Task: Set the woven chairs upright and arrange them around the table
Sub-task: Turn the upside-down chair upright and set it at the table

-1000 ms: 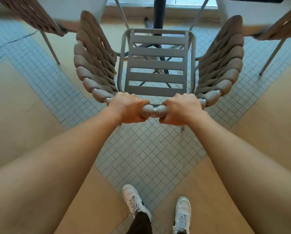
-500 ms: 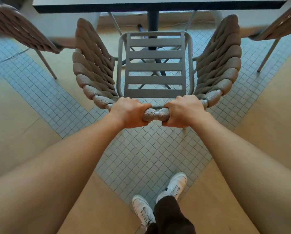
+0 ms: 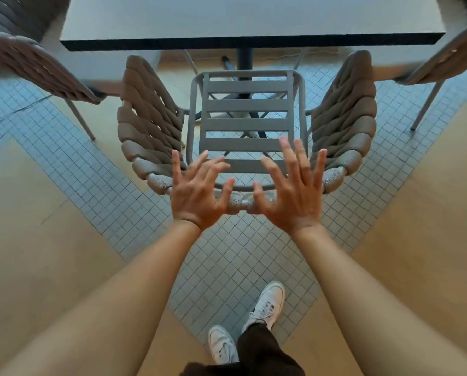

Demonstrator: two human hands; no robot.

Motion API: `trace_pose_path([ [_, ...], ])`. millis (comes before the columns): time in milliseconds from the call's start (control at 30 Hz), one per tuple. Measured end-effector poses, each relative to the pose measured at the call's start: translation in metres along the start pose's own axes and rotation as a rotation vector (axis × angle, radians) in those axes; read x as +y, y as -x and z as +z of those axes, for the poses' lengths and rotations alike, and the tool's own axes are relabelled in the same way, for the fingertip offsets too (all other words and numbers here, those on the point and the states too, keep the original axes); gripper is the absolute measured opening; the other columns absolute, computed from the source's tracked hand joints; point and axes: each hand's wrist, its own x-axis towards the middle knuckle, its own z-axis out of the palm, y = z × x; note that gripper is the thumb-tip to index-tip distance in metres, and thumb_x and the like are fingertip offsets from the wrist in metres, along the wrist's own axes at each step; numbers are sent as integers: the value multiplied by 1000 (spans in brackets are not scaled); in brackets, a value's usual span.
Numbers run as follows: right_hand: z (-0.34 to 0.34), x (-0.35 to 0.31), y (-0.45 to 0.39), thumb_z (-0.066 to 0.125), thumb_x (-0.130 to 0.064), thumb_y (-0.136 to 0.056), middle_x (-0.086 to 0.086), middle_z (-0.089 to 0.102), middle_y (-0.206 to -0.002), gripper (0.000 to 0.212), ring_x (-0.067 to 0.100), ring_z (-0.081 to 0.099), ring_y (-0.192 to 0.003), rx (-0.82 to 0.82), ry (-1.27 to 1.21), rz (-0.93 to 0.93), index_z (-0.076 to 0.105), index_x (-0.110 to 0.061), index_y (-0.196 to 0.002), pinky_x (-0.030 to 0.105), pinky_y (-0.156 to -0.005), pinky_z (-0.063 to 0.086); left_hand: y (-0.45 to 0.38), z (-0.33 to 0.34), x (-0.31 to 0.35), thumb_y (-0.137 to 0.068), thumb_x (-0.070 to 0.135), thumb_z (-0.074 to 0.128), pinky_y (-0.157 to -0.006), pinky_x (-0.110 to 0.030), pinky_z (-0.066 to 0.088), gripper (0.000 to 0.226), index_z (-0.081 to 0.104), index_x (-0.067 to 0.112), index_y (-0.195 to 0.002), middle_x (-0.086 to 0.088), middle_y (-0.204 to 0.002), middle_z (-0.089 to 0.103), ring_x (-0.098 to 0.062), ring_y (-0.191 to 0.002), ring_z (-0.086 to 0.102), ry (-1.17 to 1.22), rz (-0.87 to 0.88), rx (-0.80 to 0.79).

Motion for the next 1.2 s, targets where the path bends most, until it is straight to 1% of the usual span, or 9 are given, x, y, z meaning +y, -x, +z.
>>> trace_pose_path([
  [67, -2, -12, 5, 65, -48, -87, 18, 17, -170, 71, 37, 15, -157, 60, -43, 347, 48, -28, -153, 61, -123, -2, 2, 3, 8, -93, 44, 52, -121, -62, -6, 50, 52, 30, -142, 3, -161, 37, -24, -153, 21, -38, -207, 74],
  [133, -9, -27, 7, 73, -46, -83, 17, 1, -172, 96, 37, 11, -157, 101, -263, 943, 20, -33, -163, 64, -123, 3, 7, 4, 14, -88, 40, 60, -117, -58, -17, 79, 25, 34, -158, 1, -170, 7, -30, -156, 0, 59, -531, 140],
  [200, -14, -41, 1, 81, -38, -81, 15, 14, -169, 115, 40, 34, -147, 133, -717, 1564, 2, -37, -164, 64, -116, 32, 9, 3, 15, -83, 32, 69, -115, -65, -13, 103, 1, 38, -160, -3, -170, -12, -37, -154, -8, 333, -971, 217],
  [267, -15, -47, -8, 80, -21, -83, 12, 47, -149, 116, 37, 61, -120, 159, -1205, 1879, -2, -38, -163, 63, -98, 52, 9, 1, 14, -78, 18, 77, -116, -68, 18, 118, -7, 37, -159, -9, -170, -6, -40, -152, 15, 778, -1394, 286],
  [333, -13, -45, -14, 75, -5, -84, 11, 59, -138, 103, 35, 68, -107, 149, -1430, 1926, 13, -33, -162, 66, -88, 57, 4, -1, 14, -74, 2, 73, -80, -57, 57, 106, 13, 32, -156, -19, -153, 43, -35, -118, 64, 1219, -1610, 378],
  [400, -15, -40, -17, 72, 1, -82, 12, 62, -132, 85, 34, 70, -101, 136, -1397, 1908, 32, -27, -152, 67, -85, 58, -3, -4, 16, -73, -8, 65, -59, -56, 59, 80, 34, 26, -138, -17, -123, 65, -30, -85, 73, 1358, -1651, 422],
  [533, -26, -30, -25, 71, 1, -79, 12, 62, -122, 72, 31, 69, -90, 141, -1319, 1910, 43, -24, -140, 65, -81, 60, -12, -6, 28, -75, -10, 63, -67, -72, 55, 74, 34, 21, -136, -20, -122, 63, -37, -94, 72, 1432, -1691, 354],
  [933, -18, -37, -20, 67, 2, -81, 7, 57, -114, 72, 30, 66, -89, 148, -1386, 1922, 36, -31, -138, 61, -78, 61, -7, -7, 19, -75, -14, 61, -62, -65, 58, 59, 40, 30, -107, -11, -106, 63, -30, -82, 72, 1416, -1645, 367],
  [1200, -18, -39, -15, 72, -4, -81, 17, 61, -126, 72, 36, 71, -97, 55, -1382, 1910, 41, -22, -143, 65, -72, 61, -4, -11, 13, -76, -12, 65, -64, -66, 58, 87, 29, 30, -143, -9, -117, 60, -33, -96, 71, 1426, -1628, 341],
])
